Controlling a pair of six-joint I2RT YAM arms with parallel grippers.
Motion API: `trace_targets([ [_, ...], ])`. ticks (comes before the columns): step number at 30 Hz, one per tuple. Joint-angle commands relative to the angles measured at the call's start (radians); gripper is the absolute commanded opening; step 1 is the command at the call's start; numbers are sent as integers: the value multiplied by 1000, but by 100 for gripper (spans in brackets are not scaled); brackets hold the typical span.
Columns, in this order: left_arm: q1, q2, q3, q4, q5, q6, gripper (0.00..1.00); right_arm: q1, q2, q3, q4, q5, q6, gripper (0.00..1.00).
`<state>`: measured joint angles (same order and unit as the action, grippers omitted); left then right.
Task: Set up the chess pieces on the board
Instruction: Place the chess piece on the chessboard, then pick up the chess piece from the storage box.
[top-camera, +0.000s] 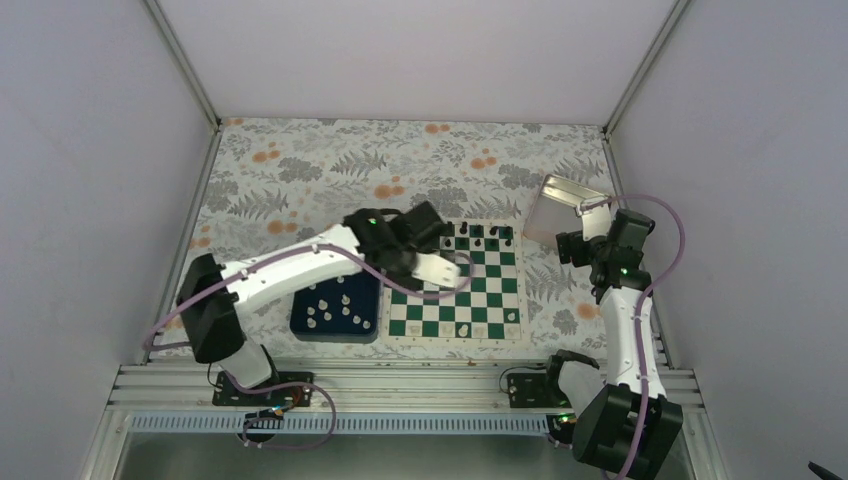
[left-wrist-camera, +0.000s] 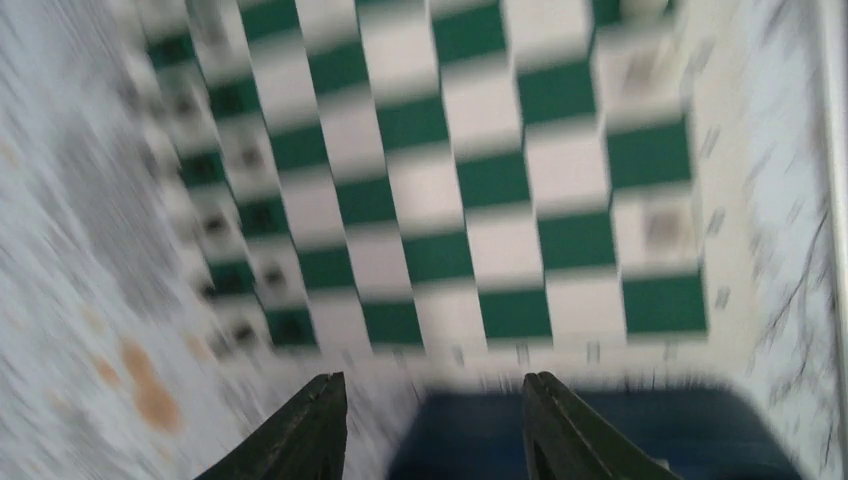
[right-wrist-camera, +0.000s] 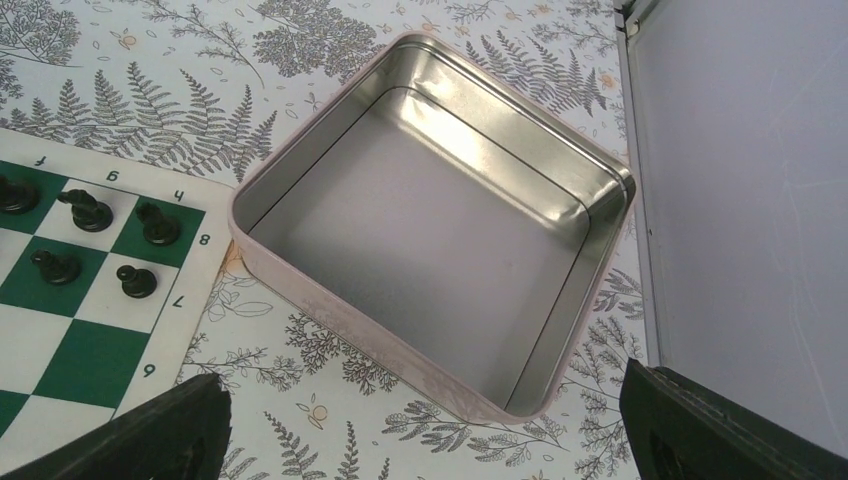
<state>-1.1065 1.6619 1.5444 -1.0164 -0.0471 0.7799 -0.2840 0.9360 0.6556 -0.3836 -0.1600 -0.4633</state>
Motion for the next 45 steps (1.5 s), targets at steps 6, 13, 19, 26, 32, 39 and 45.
trace_targets([
  [6, 362, -267, -521, 93, 40, -14, 41, -12, -2, 8, -2, -26, -8, 100],
  [13, 467, -321, -651, 73, 98, 31, 41, -12, 7, 9, -7, -30, -12, 100],
  [19, 504, -291, -677, 91, 137, 66, 40, -13, 7, 9, -12, -28, -12, 100],
  [26, 521, -240, -687, 121, 170, 76, 37, -13, 7, 7, -11, -28, -12, 100],
  [32, 525, -203, -693, 152, 175, 81, 36, -13, 7, 8, -11, -29, -12, 100],
  [39, 527, -171, -690, 182, 187, 78, 36, -13, 7, 8, -11, -29, -13, 100],
  [45, 528, -157, -702, 197, 187, 79, 36, -13, 8, 8, -11, -31, -13, 100],
])
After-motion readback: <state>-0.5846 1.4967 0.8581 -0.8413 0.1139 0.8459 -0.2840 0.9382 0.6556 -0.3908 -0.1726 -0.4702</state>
